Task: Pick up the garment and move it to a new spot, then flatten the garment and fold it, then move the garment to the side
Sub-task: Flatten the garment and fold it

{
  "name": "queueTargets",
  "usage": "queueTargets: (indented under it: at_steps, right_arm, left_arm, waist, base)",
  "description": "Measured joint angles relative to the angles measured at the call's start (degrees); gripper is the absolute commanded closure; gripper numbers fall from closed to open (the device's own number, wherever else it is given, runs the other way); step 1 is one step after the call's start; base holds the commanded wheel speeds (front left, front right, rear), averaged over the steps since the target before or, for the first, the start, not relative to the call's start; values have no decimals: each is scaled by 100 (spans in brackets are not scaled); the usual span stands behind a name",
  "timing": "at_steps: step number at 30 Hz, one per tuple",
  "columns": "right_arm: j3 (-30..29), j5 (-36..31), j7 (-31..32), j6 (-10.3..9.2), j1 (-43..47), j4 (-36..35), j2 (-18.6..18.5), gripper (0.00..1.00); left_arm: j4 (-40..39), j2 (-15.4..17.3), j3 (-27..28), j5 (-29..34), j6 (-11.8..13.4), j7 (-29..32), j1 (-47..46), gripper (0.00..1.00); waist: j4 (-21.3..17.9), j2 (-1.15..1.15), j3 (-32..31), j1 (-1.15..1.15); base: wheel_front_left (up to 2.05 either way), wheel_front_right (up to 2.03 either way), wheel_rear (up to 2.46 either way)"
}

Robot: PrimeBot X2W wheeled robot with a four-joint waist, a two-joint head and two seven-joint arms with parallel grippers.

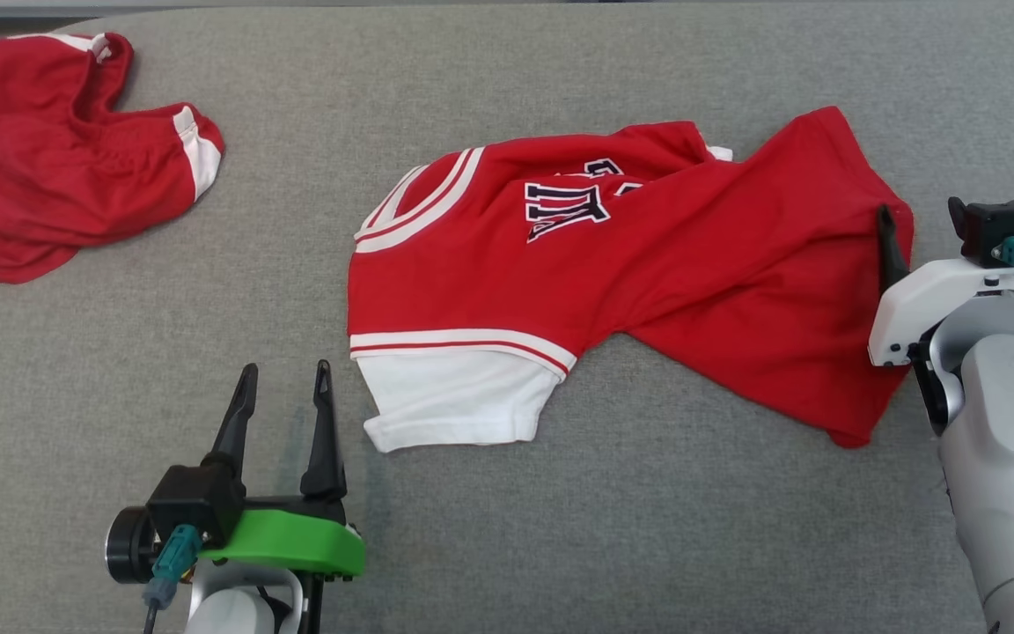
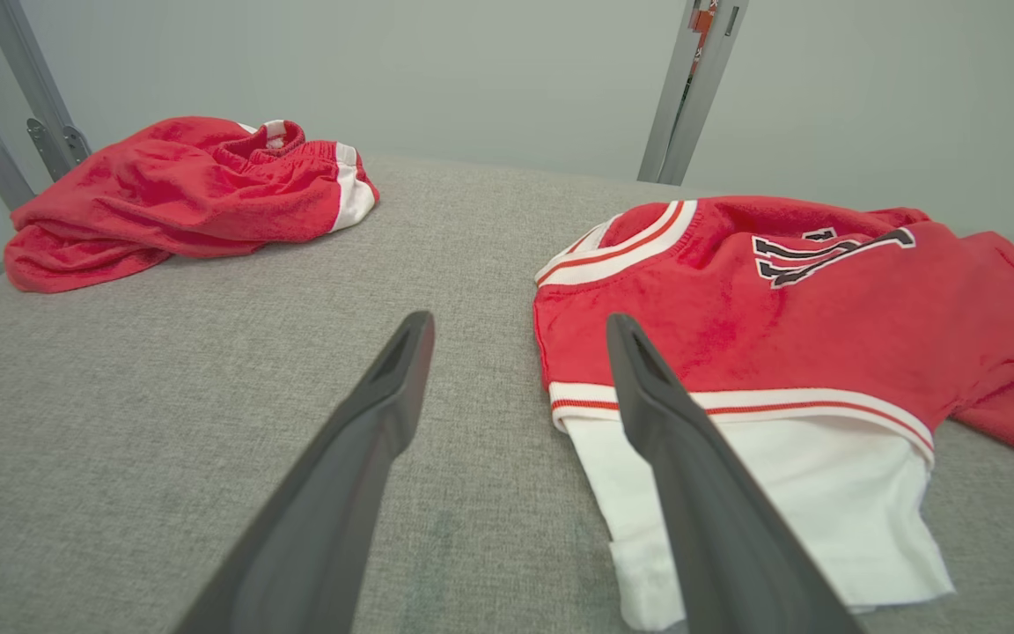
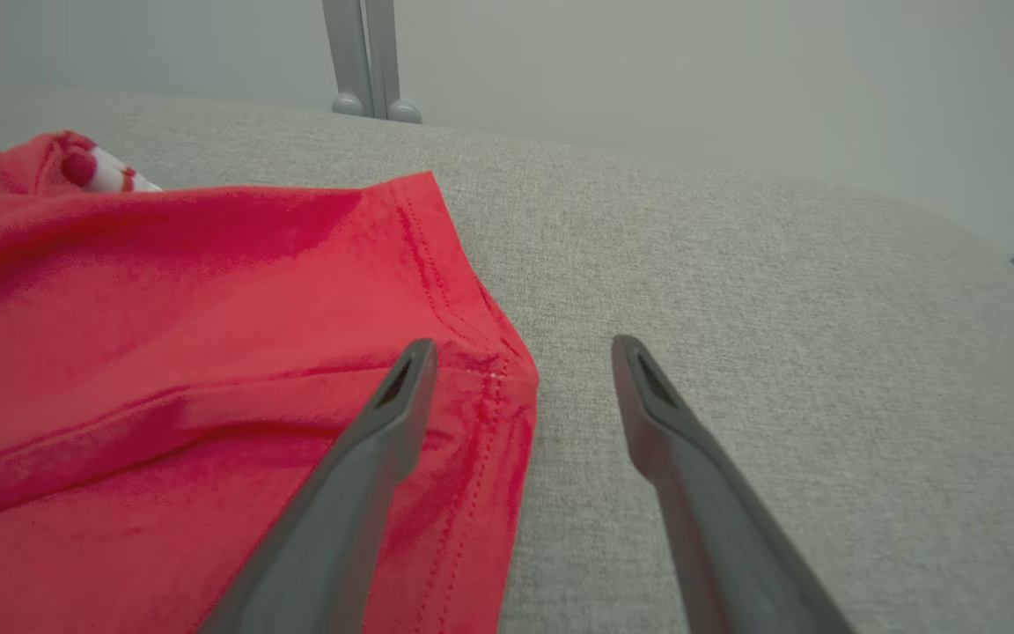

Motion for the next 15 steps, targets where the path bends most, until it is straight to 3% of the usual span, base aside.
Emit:
queueTargets:
  at_steps: [11,13,15]
  right_arm:
    - [94,-51,-305,1,-550,971,-34,0]
    - [115,-66,-369,1,-582,1049,-25,6]
    - [141,-84,-426,1,-609,1112,-12,21]
  left_arm:
    - [9,-25,75,37,-25,0,-57,0]
    - [14,-31,74,53,-25,0,-60,0]
    - [16,-33,76,71,-25,0,-69,0]
  waist:
    - [160,0,278,0]
    - [140,0,273,0]
    - [120,0,267,0]
  base:
    - [0,0,0]
    - [0,0,0]
    - [0,0,0]
